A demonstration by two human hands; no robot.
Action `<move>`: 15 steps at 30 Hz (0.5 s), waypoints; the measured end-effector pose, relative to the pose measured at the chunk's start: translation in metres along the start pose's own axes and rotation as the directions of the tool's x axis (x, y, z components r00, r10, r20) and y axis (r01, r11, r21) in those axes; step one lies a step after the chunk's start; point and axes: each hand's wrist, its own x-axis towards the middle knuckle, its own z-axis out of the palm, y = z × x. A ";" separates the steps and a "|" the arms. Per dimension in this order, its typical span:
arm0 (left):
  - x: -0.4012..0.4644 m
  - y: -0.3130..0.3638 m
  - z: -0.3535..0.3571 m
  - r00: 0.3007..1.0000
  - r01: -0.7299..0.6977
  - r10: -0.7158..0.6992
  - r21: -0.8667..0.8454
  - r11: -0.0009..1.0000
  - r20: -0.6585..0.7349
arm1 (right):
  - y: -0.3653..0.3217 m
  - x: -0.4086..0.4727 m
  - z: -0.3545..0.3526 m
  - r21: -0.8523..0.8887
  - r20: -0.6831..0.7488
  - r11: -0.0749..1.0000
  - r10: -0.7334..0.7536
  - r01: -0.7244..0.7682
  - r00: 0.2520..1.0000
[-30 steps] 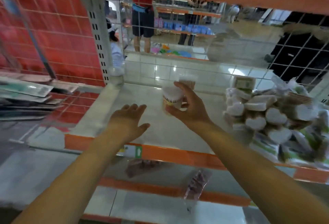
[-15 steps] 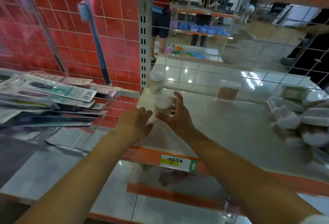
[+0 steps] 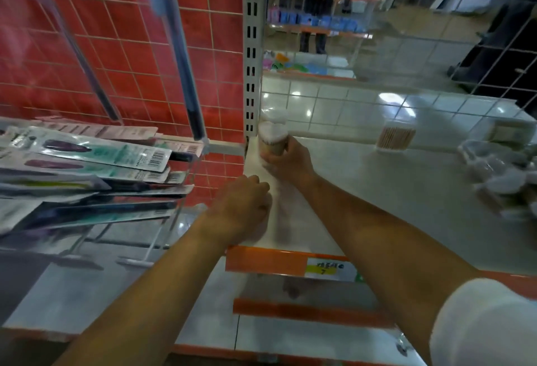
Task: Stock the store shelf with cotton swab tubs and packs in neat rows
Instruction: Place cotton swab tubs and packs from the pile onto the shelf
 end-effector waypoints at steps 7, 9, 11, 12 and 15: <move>0.000 -0.005 0.001 0.997 -0.060 0.058 -0.033 0.998 -0.053 | -0.001 0.009 0.008 0.071 -0.032 0.992 0.105 -0.102 0.994; 0.000 -0.005 0.002 0.997 -0.048 0.046 -0.040 0.998 -0.058 | -0.004 0.009 0.007 0.062 -0.027 0.992 0.114 -0.113 0.993; 0.000 -0.005 0.002 0.997 -0.038 0.034 -0.059 0.998 -0.068 | -0.004 0.010 0.007 0.034 -0.004 0.993 0.111 -0.111 0.994; 0.000 -0.005 0.002 0.997 -0.036 0.031 -0.068 0.997 -0.075 | -0.003 0.011 0.007 0.025 -0.001 0.993 0.114 -0.114 0.993; 0.001 -0.006 0.002 0.996 -0.033 0.027 -0.077 0.996 -0.084 | -0.001 0.012 0.009 0.001 -0.001 0.993 0.122 -0.122 0.993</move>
